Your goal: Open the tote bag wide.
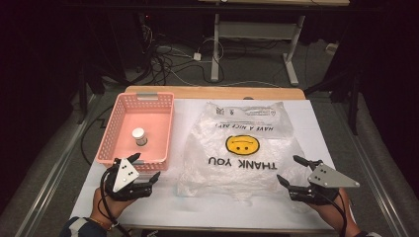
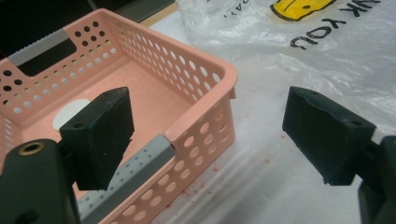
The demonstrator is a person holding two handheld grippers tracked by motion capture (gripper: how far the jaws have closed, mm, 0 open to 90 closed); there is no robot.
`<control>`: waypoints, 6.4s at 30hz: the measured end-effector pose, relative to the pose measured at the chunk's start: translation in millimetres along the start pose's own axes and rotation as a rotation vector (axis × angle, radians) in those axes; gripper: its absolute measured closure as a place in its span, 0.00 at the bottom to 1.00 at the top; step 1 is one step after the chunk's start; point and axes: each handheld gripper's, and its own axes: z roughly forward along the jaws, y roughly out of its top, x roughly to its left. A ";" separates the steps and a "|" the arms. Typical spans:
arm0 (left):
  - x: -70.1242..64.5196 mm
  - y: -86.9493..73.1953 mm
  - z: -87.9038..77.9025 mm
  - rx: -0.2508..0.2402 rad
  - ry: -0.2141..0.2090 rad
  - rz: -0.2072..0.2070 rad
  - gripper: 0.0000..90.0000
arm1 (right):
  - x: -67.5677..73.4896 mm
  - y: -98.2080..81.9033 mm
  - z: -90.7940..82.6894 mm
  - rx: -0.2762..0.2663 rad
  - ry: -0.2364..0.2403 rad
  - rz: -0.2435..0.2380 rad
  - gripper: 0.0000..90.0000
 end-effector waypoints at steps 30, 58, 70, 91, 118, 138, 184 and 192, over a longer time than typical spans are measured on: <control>-11.6 -2.5 8.6 0.063 -0.016 0.061 0.19 | -107.7 41.6 67.3 0.124 -0.145 -0.004 0.37; -8.6 -0.1 -2.5 0.008 -0.008 0.071 0.19 | -157.9 13.4 184.2 0.310 -0.156 0.225 1.00; 0.5 1.4 -7.1 -0.021 0.003 0.054 0.20 | -176.9 12.4 169.7 0.256 -0.406 0.375 1.00; -3.6 -0.1 -5.4 0.015 0.001 0.065 0.20 | -162.6 -18.2 105.8 0.343 -0.334 0.399 0.97; -13.2 -0.1 -1.3 0.037 -0.012 0.099 0.20 | -72.9 50.8 37.7 0.091 -0.159 0.160 0.52; -15.8 -2.2 0.9 0.054 -0.011 0.115 0.20 | 44.4 46.1 126.9 0.333 0.400 -0.136 0.52; 35.3 25.2 -3.5 0.079 0.088 0.004 0.20 | 15.3 88.4 104.6 0.111 0.143 -0.002 1.00; 64.6 37.7 13.0 0.148 0.081 -0.009 0.20 | 14.3 96.8 93.4 0.034 0.038 -0.034 1.00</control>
